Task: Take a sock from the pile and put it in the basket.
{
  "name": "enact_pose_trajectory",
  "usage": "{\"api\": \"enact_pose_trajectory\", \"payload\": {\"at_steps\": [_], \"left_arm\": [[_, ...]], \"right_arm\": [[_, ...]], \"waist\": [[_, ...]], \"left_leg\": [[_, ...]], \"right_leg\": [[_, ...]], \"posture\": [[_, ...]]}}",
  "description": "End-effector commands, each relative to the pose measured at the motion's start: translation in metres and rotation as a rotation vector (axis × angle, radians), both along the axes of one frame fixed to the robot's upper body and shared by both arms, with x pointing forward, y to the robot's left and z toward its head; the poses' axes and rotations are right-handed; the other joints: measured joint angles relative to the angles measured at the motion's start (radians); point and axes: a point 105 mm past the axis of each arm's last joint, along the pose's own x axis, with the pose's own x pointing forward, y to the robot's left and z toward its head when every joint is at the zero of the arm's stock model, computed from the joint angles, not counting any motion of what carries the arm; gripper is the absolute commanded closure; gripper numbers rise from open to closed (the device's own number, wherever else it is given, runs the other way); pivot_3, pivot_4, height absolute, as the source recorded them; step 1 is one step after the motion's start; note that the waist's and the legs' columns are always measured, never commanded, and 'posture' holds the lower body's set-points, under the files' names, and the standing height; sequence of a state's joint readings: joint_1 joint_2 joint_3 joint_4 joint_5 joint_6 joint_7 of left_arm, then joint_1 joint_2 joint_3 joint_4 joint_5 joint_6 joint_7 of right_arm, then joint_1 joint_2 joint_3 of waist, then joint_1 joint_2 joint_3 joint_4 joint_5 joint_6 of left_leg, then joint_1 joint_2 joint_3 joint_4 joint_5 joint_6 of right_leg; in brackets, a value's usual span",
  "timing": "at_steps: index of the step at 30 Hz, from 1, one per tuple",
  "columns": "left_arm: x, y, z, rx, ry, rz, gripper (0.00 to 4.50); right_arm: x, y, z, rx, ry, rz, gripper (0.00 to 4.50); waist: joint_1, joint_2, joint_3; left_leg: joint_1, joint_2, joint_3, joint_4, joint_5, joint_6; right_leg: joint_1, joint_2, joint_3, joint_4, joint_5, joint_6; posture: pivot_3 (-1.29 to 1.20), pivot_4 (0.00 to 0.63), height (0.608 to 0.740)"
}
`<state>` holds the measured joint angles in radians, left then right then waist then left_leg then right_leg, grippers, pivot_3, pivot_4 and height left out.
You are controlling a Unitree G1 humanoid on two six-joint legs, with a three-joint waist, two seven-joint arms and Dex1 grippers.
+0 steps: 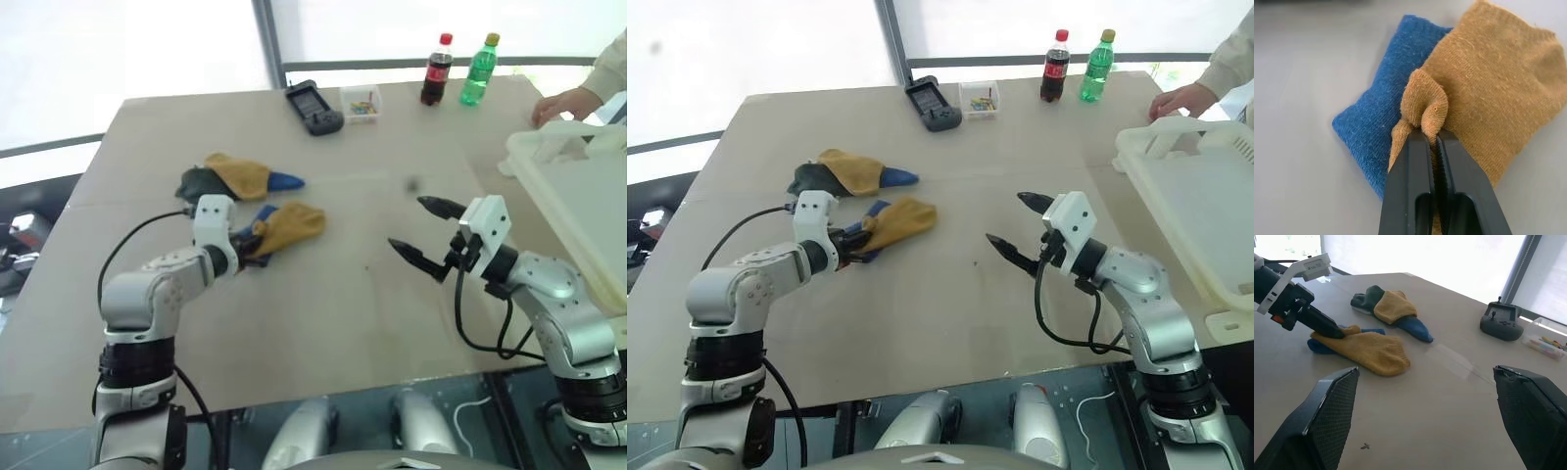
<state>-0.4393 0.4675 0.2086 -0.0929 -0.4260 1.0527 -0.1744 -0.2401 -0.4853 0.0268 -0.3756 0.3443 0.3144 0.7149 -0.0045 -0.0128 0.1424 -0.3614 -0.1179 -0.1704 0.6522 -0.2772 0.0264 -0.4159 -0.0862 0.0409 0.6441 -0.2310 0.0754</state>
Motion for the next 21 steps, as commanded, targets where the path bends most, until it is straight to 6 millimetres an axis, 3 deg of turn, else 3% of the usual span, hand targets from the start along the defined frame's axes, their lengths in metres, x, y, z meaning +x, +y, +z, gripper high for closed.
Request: {"api": "enact_pose_trajectory", "payload": {"at_steps": [1,4,7,14,18,21], "left_arm": [[0.018,0.018,0.008,0.015,-0.094,0.120,4.46],[0.026,-0.004,0.041,-0.107,-0.246,0.006,4.46],[0.011,-0.032,0.057,-0.183,-0.282,-0.194,4.46],[-0.027,-0.052,0.054,-0.232,-0.201,-0.413,4.46],[-0.053,-0.062,0.032,-0.246,-0.038,-0.526,4.46],[-0.069,-0.064,0.004,-0.212,0.114,-0.562,4.46]], "right_arm": [[-0.005,0.001,0.013,0.013,-0.054,0.010,0.00],[-0.006,0.000,0.013,0.013,-0.055,0.009,0.00],[-0.007,0.000,0.012,0.014,-0.055,0.008,0.00],[-0.008,0.000,0.012,0.019,-0.049,0.007,0.00],[-0.008,0.000,0.011,0.020,-0.046,0.005,0.00],[-0.009,0.000,0.011,0.021,-0.047,0.000,0.00]], "waist": [[0.002,-0.001,0.000],[0.002,-0.001,0.000],[0.000,-0.002,0.000],[-0.010,-0.002,0.001],[-0.008,-0.001,0.001],[-0.007,-0.001,0.001]], "left_leg": [[0.000,0.000,-0.001,0.000,0.000,0.000],[-0.001,0.000,0.000,0.001,0.000,0.000],[-0.005,0.000,0.000,0.001,0.000,0.000],[-0.006,0.000,0.000,0.000,0.000,0.000],[-0.004,0.000,-0.001,0.000,0.000,0.000],[-0.003,0.000,-0.001,0.000,0.000,0.000]], "right_leg": [[0.000,0.000,-0.001,0.000,0.000,0.000],[0.000,0.000,-0.001,0.000,0.000,0.000],[-0.002,-0.001,-0.001,-0.001,0.000,0.000],[-0.005,-0.001,0.000,-0.002,0.000,0.000],[-0.004,0.001,0.000,0.000,0.000,0.000],[-0.003,0.001,0.000,0.000,0.000,0.000]], "posture": [[0.00,0.150,0.740],[0.00,0.150,0.740],[0.00,0.150,0.740],[0.00,0.150,0.740],[0.00,0.150,0.740],[0.00,0.150,0.740]]}}
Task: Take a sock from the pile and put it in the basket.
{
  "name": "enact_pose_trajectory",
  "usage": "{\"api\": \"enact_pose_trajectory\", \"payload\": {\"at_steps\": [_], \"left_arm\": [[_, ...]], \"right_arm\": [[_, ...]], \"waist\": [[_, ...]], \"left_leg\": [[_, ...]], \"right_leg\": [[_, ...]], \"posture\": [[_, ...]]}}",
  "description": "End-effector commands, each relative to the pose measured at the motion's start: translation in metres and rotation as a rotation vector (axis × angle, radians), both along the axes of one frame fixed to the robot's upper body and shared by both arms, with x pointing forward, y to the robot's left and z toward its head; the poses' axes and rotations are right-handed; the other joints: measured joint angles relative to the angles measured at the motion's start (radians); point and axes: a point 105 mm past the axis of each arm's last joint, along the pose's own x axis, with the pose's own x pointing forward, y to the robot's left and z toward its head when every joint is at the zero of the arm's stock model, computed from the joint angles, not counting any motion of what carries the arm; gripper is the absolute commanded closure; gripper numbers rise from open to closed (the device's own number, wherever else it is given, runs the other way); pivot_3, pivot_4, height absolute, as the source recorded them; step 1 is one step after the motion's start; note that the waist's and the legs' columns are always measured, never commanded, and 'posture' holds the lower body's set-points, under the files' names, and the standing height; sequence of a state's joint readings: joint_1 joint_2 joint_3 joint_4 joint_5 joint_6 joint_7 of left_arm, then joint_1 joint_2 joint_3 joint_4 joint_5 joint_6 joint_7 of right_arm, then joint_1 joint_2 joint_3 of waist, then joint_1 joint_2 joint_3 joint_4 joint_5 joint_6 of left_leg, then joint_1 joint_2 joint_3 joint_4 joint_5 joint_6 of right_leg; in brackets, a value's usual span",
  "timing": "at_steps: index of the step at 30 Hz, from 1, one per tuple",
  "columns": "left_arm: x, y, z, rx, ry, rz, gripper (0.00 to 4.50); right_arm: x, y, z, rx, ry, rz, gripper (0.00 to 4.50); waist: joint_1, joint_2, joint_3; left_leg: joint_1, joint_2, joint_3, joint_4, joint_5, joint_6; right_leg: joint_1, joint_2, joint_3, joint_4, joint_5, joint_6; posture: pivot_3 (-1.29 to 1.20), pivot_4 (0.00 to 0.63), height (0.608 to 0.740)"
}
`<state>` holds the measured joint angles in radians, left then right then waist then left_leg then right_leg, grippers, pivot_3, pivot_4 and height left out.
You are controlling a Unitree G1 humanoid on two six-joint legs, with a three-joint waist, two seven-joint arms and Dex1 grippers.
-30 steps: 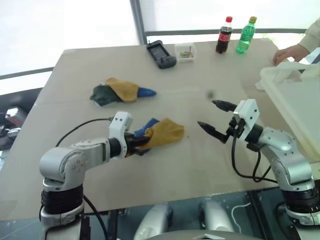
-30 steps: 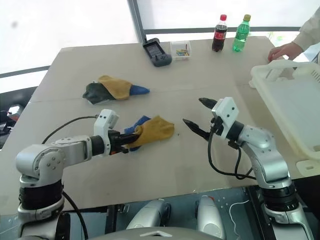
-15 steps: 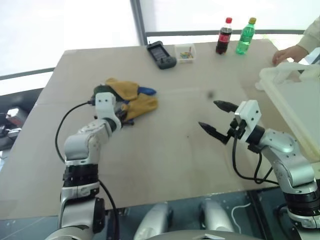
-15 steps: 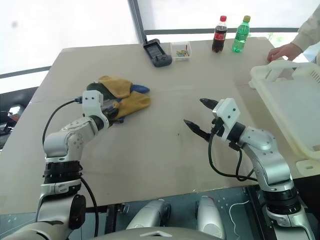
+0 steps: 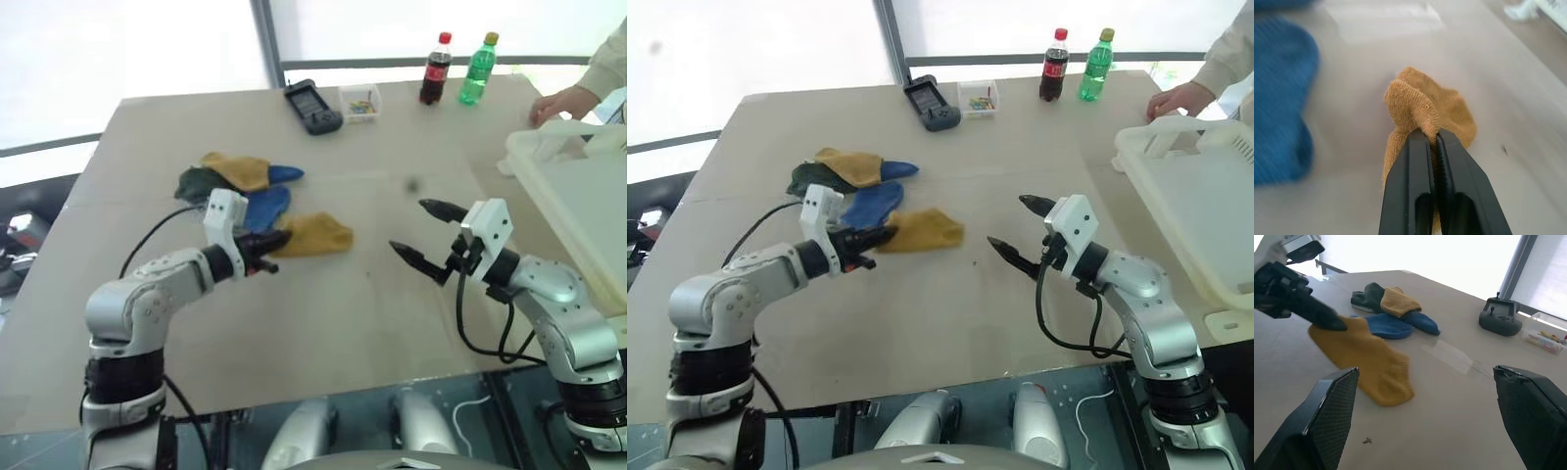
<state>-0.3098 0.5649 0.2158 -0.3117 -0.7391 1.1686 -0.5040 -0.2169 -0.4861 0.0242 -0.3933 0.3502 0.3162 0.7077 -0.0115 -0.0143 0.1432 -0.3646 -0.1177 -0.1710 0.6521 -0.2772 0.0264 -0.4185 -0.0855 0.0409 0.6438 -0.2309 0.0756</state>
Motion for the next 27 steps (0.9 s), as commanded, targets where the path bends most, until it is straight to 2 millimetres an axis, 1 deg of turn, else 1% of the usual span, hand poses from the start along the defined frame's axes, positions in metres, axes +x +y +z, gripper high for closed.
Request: {"api": "enact_pose_trajectory", "payload": {"at_steps": [1,3,4,5,8,9,14,18,20,22,23,24,25,26,27], "left_arm": [[-0.017,-0.007,-0.018,0.065,0.087,-0.085,4.46],[-0.023,-0.013,-0.024,0.072,0.131,-0.126,4.46],[-0.025,-0.018,-0.025,0.079,0.134,-0.155,4.46],[-0.028,-0.028,-0.026,0.081,0.127,-0.202,4.46],[-0.025,-0.050,-0.025,0.094,0.071,-0.286,4.46],[-0.024,-0.054,-0.023,0.093,0.054,-0.307,4.46],[-0.021,-0.070,-0.019,0.104,-0.022,-0.373,4.46],[-0.015,-0.078,-0.022,0.124,-0.059,-0.350,4.46],[-0.012,-0.079,-0.021,0.129,-0.078,-0.332,4.46],[-0.011,-0.078,-0.020,0.126,-0.096,-0.308,4.50],[-0.010,-0.077,-0.021,0.124,-0.095,-0.288,4.15],[-0.011,-0.075,-0.023,0.134,-0.096,-0.281,3.79],[-0.011,-0.073,-0.024,0.142,-0.098,-0.270,3.55],[-0.011,-0.072,-0.026,0.149,-0.099,-0.257,3.00],[-0.010,-0.069,-0.029,0.163,-0.099,-0.245,2.57]], "right_arm": [[-0.005,0.000,0.013,0.015,-0.053,0.001,0.00],[-0.006,-0.001,0.012,0.013,-0.048,-0.004,0.00],[-0.007,-0.001,0.011,0.011,-0.043,-0.004,0.00],[-0.009,-0.002,0.009,0.003,-0.030,0.003,0.00],[-0.018,-0.001,-0.002,-0.036,0.018,0.041,0.00],[-0.021,-0.001,-0.005,-0.049,0.028,0.047,0.00],[-0.025,0.003,-0.021,-0.110,0.049,0.051,0.00],[-0.027,0.008,-0.043,-0.153,0.081,0.049,0.00],[-0.025,0.009,-0.050,-0.170,0.095,0.050,0.00],[-0.021,0.012,-0.064,-0.184,0.132,0.041,0.51],[-0.020,0.014,-0.070,-0.185,0.155,0.052,0.76],[-0.019,0.015,-0.080,-0.206,0.174,0.052,1.16],[-0.016,0.014,-0.089,-0.237,0.179,0.039,1.61],[-0.013,0.012,-0.097,-0.267,0.182,0.032,2.26],[-0.011,0.010,-0.103,-0.300,0.179,0.029,2.69]], "waist": [[0.000,0.000,0.000],[0.002,0.000,0.000],[0.005,0.000,0.000],[0.005,0.000,0.000],[0.016,0.000,0.000],[0.017,0.000,0.000],[0.017,0.000,0.000],[0.020,0.000,0.000],[0.021,0.000,0.000],[0.022,0.000,0.000],[0.022,0.000,0.000],[0.022,0.000,0.000],[0.021,0.000,0.000],[0.022,0.000,0.001],[0.022,0.000,0.001]], "left_leg": [[0.000,0.000,0.000,0.000,0.000,0.000],[0.000,0.000,0.000,0.000,0.000,0.000],[0.000,0.000,0.000,0.000,0.000,0.000],[0.000,0.000,0.000,0.000,0.000,0.000],[0.000,0.000,0.000,0.000,0.000,0.000],[0.000,-0.001,0.000,0.000,0.000,0.000],[0.000,0.001,0.000,-0.001,0.000,0.000],[0.000,0.000,0.001,-0.001,0.000,0.000],[0.000,0.000,0.001,-0.001,0.000,0.000],[0.000,0.000,0.001,-0.001,0.000,0.000],[0.000,0.000,0.001,-0.001,0.000,0.000],[0.000,0.000,0.001,-0.001,0.000,0.000],[0.000,0.000,0.001,-0.001,0.000,0.000],[0.001,0.000,0.001,-0.001,0.000,0.000],[0.000,0.000,0.001,-0.001,0.000,0.000]], "right_leg": [[0.000,0.000,0.000,0.000,0.000,0.000],[0.000,0.000,0.000,0.000,0.000,0.000],[0.000,0.000,0.000,0.000,0.000,0.000],[0.000,0.000,0.000,0.000,0.000,0.000],[0.000,-0.001,0.000,-0.001,0.000,0.000],[0.000,-0.001,0.000,-0.001,0.000,0.000],[0.000,-0.001,0.001,-0.001,0.000,0.000],[0.000,-0.001,0.001,-0.001,0.000,0.000],[0.000,-0.001,0.001,-0.001,0.000,0.000],[0.000,-0.001,0.001,-0.001,0.000,0.000],[0.000,0.000,0.001,-0.001,0.000,0.000],[0.000,0.000,0.001,-0.001,0.000,0.000],[0.000,0.000,0.001,-0.001,0.000,0.000],[0.000,0.000,0.001,-0.001,0.000,0.000],[0.000,0.000,0.001,-0.001,0.000,0.000]], "posture": [[0.00,0.150,0.740],[0.00,0.150,0.740],[0.00,0.150,0.740],[0.00,0.150,0.740],[0.00,0.150,0.740],[0.00,0.150,0.740],[0.00,0.150,0.740],[0.00,0.150,0.740],[0.00,0.150,0.740],[0.00,0.150,0.740],[0.00,0.150,0.740],[0.00,0.150,0.740],[0.00,0.150,0.740],[0.00,0.150,0.740],[0.00,0.150,0.740]]}}
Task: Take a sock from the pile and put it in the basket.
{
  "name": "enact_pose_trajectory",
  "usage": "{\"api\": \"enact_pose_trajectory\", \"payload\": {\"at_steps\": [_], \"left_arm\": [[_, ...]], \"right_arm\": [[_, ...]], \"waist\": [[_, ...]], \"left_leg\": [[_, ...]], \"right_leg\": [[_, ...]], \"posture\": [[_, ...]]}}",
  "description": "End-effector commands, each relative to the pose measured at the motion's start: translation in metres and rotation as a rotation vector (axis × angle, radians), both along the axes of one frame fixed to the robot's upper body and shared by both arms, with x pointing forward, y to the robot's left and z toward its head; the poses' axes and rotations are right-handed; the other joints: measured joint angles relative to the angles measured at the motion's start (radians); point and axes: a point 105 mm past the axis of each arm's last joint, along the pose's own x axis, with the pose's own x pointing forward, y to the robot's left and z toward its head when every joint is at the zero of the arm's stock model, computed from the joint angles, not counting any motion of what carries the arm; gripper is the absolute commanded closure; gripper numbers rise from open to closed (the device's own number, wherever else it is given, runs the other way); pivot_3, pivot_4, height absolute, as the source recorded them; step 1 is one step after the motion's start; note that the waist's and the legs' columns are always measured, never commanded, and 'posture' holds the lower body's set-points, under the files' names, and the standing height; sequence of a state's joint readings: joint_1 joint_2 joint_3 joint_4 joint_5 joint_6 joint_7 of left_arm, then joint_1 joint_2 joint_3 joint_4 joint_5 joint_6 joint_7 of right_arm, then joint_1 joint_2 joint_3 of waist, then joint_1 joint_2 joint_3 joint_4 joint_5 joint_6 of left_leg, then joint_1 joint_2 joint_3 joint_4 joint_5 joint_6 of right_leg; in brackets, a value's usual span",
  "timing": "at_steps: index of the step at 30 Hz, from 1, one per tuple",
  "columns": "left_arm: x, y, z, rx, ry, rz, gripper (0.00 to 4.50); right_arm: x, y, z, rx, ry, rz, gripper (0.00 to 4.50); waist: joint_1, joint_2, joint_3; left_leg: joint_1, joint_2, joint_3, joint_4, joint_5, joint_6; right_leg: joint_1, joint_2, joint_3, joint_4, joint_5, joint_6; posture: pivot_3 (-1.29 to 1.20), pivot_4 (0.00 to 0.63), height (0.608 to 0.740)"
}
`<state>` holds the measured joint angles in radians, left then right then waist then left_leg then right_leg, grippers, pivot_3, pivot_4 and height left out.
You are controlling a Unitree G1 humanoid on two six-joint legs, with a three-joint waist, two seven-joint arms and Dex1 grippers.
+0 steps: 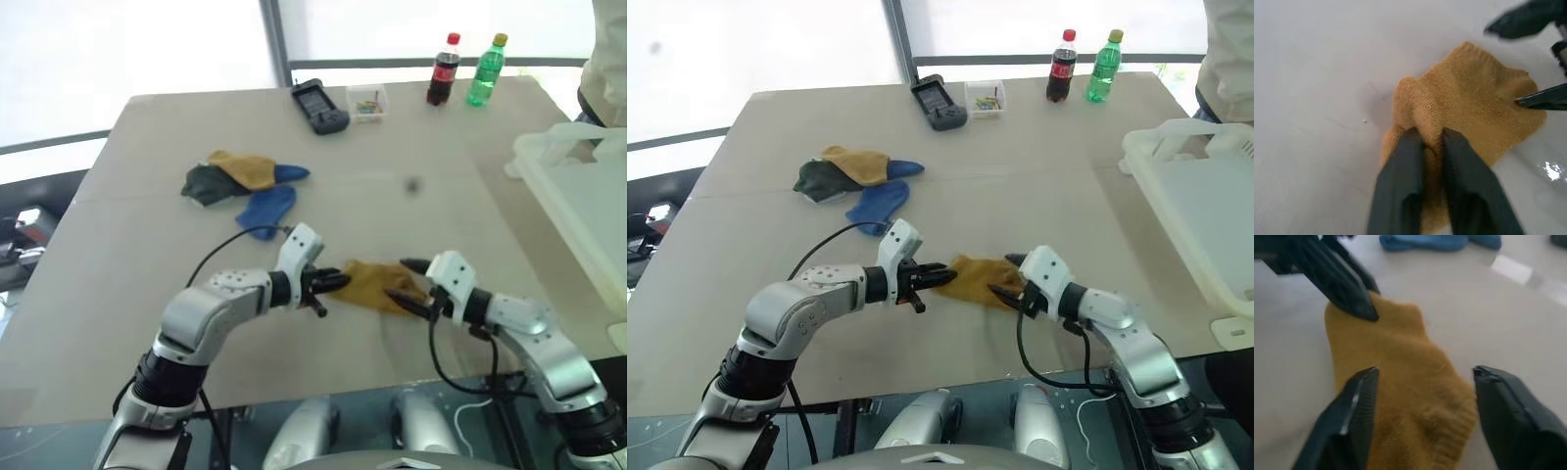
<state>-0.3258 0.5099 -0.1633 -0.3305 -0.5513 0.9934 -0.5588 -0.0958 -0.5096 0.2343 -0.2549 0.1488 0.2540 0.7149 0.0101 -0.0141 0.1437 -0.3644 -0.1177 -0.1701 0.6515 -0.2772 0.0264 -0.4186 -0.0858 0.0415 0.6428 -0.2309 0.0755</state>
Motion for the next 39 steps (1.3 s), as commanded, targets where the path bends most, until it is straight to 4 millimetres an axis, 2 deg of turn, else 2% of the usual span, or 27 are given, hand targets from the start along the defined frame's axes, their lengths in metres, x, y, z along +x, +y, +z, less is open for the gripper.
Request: {"api": "enact_pose_trajectory", "payload": {"at_steps": [1,3,4,5,6,10,12,14,16,18,21,24,27,30,32,33,37,39], "left_arm": [[0.002,0.008,0.005,0.022,-0.065,0.040,2.15],[0.003,0.013,0.001,0.033,-0.062,0.071,1.16],[0.003,0.015,-0.001,0.038,-0.060,0.077,0.78],[0.003,0.016,-0.003,0.042,-0.059,0.080,0.21],[0.003,0.019,-0.003,0.044,-0.060,0.088,0.08],[-0.004,0.033,-0.005,0.054,-0.053,0.112,0.08],[-0.007,0.035,0.005,0.025,-0.087,0.098,0.08],[-0.008,0.032,0.023,-0.024,-0.151,0.054,0.08],[-0.003,0.028,0.030,-0.009,-0.203,0.015,0.08],[0.002,0.024,0.025,0.040,-0.240,-0.033,0.08],[0.003,0.016,0.019,0.020,-0.230,-0.067,0.08],[0.002,0.011,0.000,0.051,-0.201,-0.107,0.81],[0.003,0.014,-0.017,0.110,-0.194,-0.112,1.94],[0.004,0.020,-0.028,0.177,-0.218,-0.119,3.39],[0.003,0.023,-0.030,0.199,-0.239,-0.123,3.86],[0.001,0.024,-0.029,0.199,-0.253,-0.129,4.46],[-0.003,0.024,-0.022,0.170,-0.272,-0.129,4.46],[-0.003,0.023,-0.024,0.165,-0.262,-0.120,4.50]], "right_arm": [[0.008,-0.004,-0.013,-0.087,-0.044,0.009,3.10],[0.014,-0.009,-0.019,-0.138,-0.064,0.016,4.16],[0.018,-0.011,-0.020,-0.155,-0.073,0.018,4.47],[0.020,-0.013,-0.021,-0.164,-0.079,0.021,4.50],[0.022,-0.015,-0.021,-0.177,-0.091,0.025,4.50],[0.019,-0.016,-0.018,-0.172,-0.104,0.117,4.50],[0.013,-0.015,-0.018,-0.163,-0.105,0.176,4.50],[0.006,-0.014,-0.017,-0.159,-0.104,0.231,4.50],[0.005,-0.014,-0.016,-0.158,-0.122,0.249,4.50],[0.006,-0.015,-0.016,-0.184,-0.146,0.274,4.50],[0.009,-0.015,-0.014,-0.171,-0.160,0.267,4.50],[0.014,-0.014,-0.005,-0.147,-0.183,0.252,4.50],[0.014,-0.017,0.001,-0.138,-0.165,0.251,4.50],[0.013,-0.021,0.012,-0.125,-0.181,0.230,3.41],[0.010,-0.026,0.018,-0.120,-0.190,0.201,2.95],[0.009,-0.030,0.022,-0.111,-0.192,0.175,2.28],[0.003,-0.034,0.034,-0.023,-0.134,0.099,2.28],[0.001,-0.032,0.023,-0.056,-0.107,0.107,2.87]], "waist": [[0.000,0.000,0.000],[0.000,0.000,0.000],[0.001,0.000,-0.001],[0.001,0.000,-0.001],[0.001,-0.001,-0.001],[0.000,-0.001,-0.001],[0.000,0.000,-0.001],[0.004,-0.001,-0.001],[0.005,-0.001,-0.001],[0.005,-0.001,-0.001],[0.002,-0.001,-0.001],[0.001,-0.001,-0.001],[0.003,-0.001,-0.001],[0.004,0.000,-0.001],[0.005,0.000,-0.001],[0.005,0.000,-0.001],[-0.001,0.000,-0.001],[-0.002,0.000,-0.001]], "left_leg": [[0.000,0.000,0.000,0.000,0.000,0.000],[0.002,0.000,0.001,0.000,0.000,0.000],[0.003,0.000,0.000,0.001,0.000,0.000],[0.004,0.000,0.000,0.001,0.000,0.000],[0.005,0.000,0.000,0.001,0.000,0.000],[0.007,0.000,0.000,0.001,0.000,0.000],[0.007,0.000,0.000,0.000,0.000,0.000],[0.007,0.000,0.000,0.000,0.000,0.000],[0.004,0.000,-0.001,0.001,0.000,0.000],[0.004,0.000,-0.002,0.000,0.000,0.000],[0.004,0.000,-0.001,0.000,0.000,0.000],[0.004,0.000,-0.001,0.000,0.000,0.000],[0.004,0.000,-0.001,0.000,0.000,0.000],[0.004,0.000,-0.001,0.000,0.000,0.000],[0.004,0.000,-0.001,0.000,0.000,0.000],[0.004,0.000,-0.001,0.000,0.000,0.000],[0.004,0.000,-0.001,-0.001,0.000,0.000],[0.004,0.001,-0.001,0.000,0.000,0.000]], "right_leg": [[0.000,0.000,0.000,0.000,0.000,0.000],[0.002,0.000,0.000,0.000,0.000,0.000],[0.003,0.000,0.000,0.000,0.000,0.000],[0.005,0.000,0.000,0.000,0.000,0.000],[0.006,0.000,0.000,0.000,0.000,0.000],[0.007,0.000,0.000,0.000,0.000,0.000],[0.007,0.000,0.000,0.000,0.000,0.000],[0.007,0.000,0.000,0.000,0.000,0.000],[0.006,0.000,-0.002,-0.001,0.000,0.000],[0.006,0.000,-0.002,-0.001,0.000,0.000],[0.006,0.000,-0.001,-0.002,0.000,0.000],[0.005,0.000,-0.001,-0.002,0.000,0.000],[0.005,0.000,-0.001,-0.001,0.000,0.000],[0.005,0.000,-0.001,-0.001,0.000,0.000],[0.005,0.000,-0.001,-0.001,0.000,0.000],[0.005,0.000,-0.001,-0.001,0.000,0.000],[0.005,-0.001,0.000,-0.001,0.000,0.000],[0.005,-0.001,0.000,-0.001,0.000,0.000]], "posture": [[0.00,0.150,0.740],[0.00,0.150,0.740],[0.00,0.150,0.740],[0.00,0.150,0.740],[0.00,0.150,0.740],[0.00,0.150,0.740],[0.00,0.150,0.740],[0.00,0.150,0.740],[0.00,0.150,0.740],[0.00,0.150,0.740],[0.00,0.150,0.740],[0.00,0.150,0.740],[0.00,0.150,0.740],[0.00,0.150,0.740],[0.00,0.150,0.740],[0.00,0.150,0.740],[0.00,0.150,0.740],[0.00,0.150,0.740]]}}
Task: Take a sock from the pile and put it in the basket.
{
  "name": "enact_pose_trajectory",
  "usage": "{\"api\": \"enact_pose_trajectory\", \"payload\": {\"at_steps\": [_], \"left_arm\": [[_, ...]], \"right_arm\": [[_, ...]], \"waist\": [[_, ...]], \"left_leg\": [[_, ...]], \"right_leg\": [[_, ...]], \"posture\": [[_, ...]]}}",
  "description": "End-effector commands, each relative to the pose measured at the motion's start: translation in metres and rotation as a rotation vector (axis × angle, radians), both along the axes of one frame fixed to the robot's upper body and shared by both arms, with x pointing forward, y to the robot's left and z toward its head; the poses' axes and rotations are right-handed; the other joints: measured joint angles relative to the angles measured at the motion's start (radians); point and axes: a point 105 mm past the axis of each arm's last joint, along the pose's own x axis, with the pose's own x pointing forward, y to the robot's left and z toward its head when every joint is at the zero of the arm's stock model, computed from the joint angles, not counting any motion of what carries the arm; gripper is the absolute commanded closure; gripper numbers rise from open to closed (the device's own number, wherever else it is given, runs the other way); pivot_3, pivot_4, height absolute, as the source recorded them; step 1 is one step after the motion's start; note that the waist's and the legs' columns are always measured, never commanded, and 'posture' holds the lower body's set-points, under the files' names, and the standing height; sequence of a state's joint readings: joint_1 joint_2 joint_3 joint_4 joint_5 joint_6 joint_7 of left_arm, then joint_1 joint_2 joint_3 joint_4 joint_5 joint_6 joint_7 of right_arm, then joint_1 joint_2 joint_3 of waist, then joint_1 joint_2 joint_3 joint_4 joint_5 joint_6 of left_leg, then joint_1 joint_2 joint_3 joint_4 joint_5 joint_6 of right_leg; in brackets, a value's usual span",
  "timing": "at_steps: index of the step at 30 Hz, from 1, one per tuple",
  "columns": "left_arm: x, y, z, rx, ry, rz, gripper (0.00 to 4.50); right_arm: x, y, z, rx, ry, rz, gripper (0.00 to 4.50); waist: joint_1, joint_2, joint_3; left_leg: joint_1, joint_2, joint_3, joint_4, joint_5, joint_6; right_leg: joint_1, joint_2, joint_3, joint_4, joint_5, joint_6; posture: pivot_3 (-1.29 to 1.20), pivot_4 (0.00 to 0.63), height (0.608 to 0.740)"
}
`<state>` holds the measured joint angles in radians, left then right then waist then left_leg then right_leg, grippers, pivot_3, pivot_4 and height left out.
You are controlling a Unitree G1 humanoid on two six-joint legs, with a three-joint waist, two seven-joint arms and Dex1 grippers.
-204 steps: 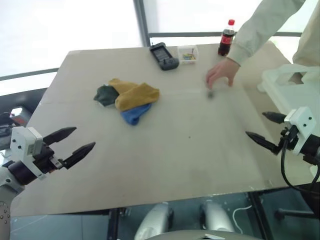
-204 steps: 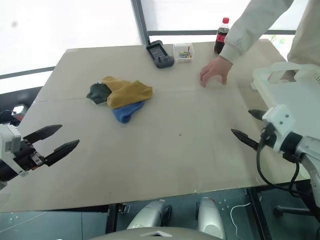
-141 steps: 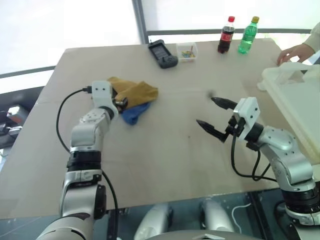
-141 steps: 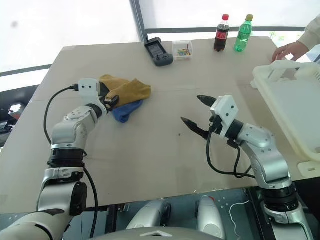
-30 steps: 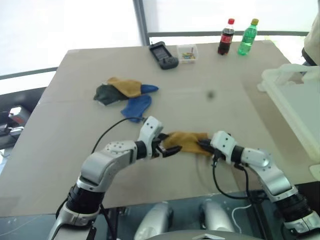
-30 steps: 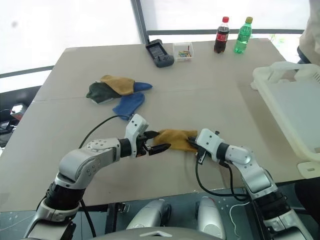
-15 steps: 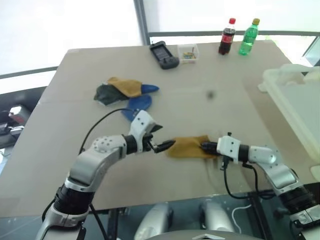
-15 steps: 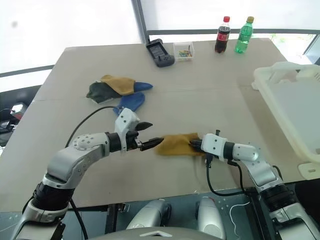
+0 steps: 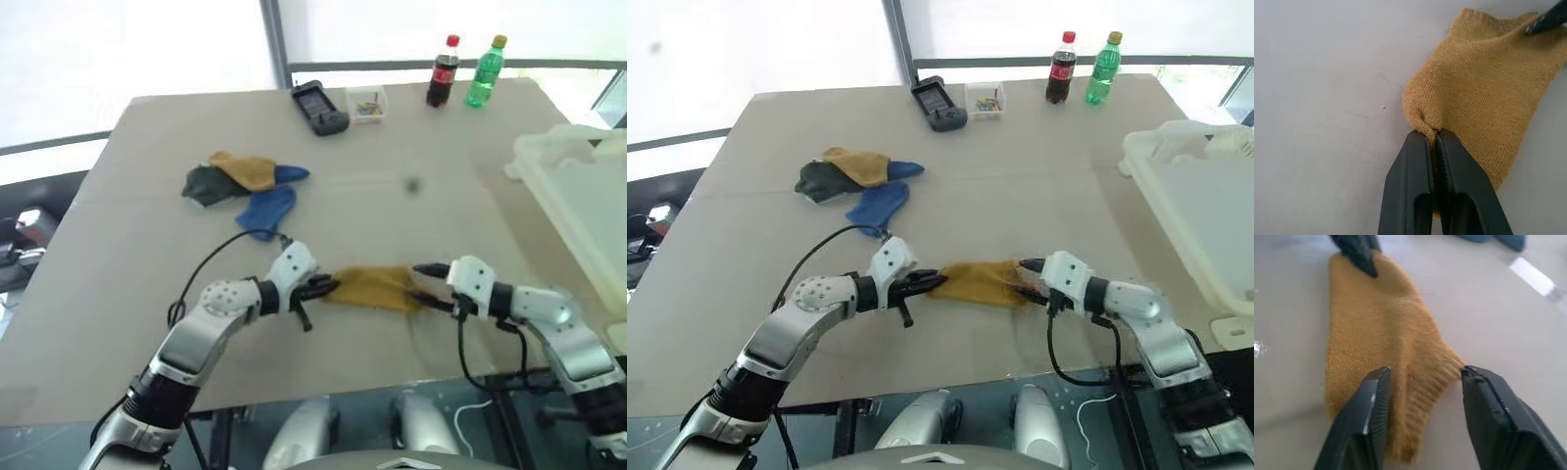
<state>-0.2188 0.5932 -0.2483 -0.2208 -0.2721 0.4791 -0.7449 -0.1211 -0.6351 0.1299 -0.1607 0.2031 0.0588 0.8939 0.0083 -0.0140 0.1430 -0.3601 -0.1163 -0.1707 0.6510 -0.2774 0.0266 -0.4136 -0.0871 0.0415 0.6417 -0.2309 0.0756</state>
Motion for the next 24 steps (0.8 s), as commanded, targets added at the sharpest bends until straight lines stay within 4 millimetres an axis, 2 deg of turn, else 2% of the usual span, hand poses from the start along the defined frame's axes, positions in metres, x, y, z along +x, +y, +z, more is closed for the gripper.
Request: {"api": "enact_pose_trajectory", "payload": {"at_steps": [1,4,7,12,14,15,18,22,23,24], "left_arm": [[-0.003,0.006,-0.010,0.030,0.031,0.028,4.50],[-0.005,0.006,-0.012,0.032,0.041,0.029,4.50],[-0.009,0.009,-0.011,0.026,0.054,0.038,4.50],[-0.017,0.015,-0.013,0.030,0.072,0.050,4.50],[-0.019,0.017,-0.011,0.020,0.072,0.054,4.50],[-0.019,0.017,-0.005,-0.006,0.061,0.061,4.50],[-0.016,0.016,0.024,-0.150,0.018,0.086,4.50],[-0.012,0.030,0.065,-0.256,-0.062,0.138,3.03],[-0.011,0.034,0.069,-0.256,-0.078,0.156,2.46],[-0.011,0.040,0.074,-0.262,-0.089,0.186,2.10]], "right_arm": [[-0.005,0.004,-0.002,-0.018,0.005,0.014,3.09],[-0.008,0.005,-0.024,-0.088,0.038,0.036,4.45],[-0.011,-0.002,-0.039,-0.164,0.053,0.048,4.45],[-0.014,-0.018,-0.050,-0.211,0.070,0.039,4.45],[-0.013,-0.019,-0.042,-0.160,0.056,0.018,4.45],[-0.010,-0.016,-0.032,-0.102,0.044,-0.001,4.45],[-0.004,-0.007,0.000,0.056,0.039,-0.025,4.45],[0.002,0.008,0.041,0.180,0.018,0.006,3.23],[0.005,0.011,0.047,0.192,0.004,0.000,2.63],[0.010,0.016,0.054,0.208,-0.012,-0.001,2.23]], "waist": [[0.001,0.000,0.000],[0.003,0.000,0.000],[0.001,0.000,0.000],[0.005,0.000,-0.001],[0.006,-0.001,-0.002],[0.007,-0.001,-0.002],[0.006,0.000,-0.001],[0.000,0.000,0.002],[0.001,0.000,0.002],[0.001,0.000,0.002]], "left_leg": [[0.000,0.000,0.000,0.000,0.000,0.000],[0.000,0.000,0.000,0.000,0.000,0.000],[0.000,-0.001,0.001,0.000,0.000,0.000],[0.001,-0.001,0.000,0.000,0.000,0.000],[0.001,-0.001,0.000,0.000,0.000,0.000],[0.001,-0.001,0.000,0.000,0.000,0.000],[0.000,-0.001,-0.001,0.000,0.000,0.000],[-0.002,0.000,0.000,0.000,0.000,0.000],[-0.002,0.001,0.000,0.000,0.000,0.000],[-0.002,0.001,-0.001,0.000,0.000,0.000]], "right_leg": [[0.000,0.000,0.000,0.000,0.000,0.000],[0.000,0.001,-0.001,0.000,0.000,0.000],[0.000,0.001,0.000,0.000,0.000,0.000],[0.001,0.001,-0.001,0.000,0.000,0.000],[0.001,0.001,-0.001,0.000,0.000,0.000],[0.002,0.001,-0.001,0.000,0.000,0.000],[0.001,0.001,-0.001,0.000,0.000,0.000],[-0.001,0.000,-0.001,0.000,0.000,0.000],[-0.002,0.000,-0.001,0.000,0.000,0.000],[-0.002,0.000,-0.001,0.000,0.000,0.000]], "posture": [[0.00,0.150,0.740],[0.00,0.150,0.740],[0.00,0.150,0.740],[0.00,0.150,0.740],[0.00,0.150,0.740],[0.00,0.150,0.740],[0.00,0.150,0.740],[0.00,0.150,0.740],[0.00,0.150,0.740],[0.00,0.150,0.740]]}}
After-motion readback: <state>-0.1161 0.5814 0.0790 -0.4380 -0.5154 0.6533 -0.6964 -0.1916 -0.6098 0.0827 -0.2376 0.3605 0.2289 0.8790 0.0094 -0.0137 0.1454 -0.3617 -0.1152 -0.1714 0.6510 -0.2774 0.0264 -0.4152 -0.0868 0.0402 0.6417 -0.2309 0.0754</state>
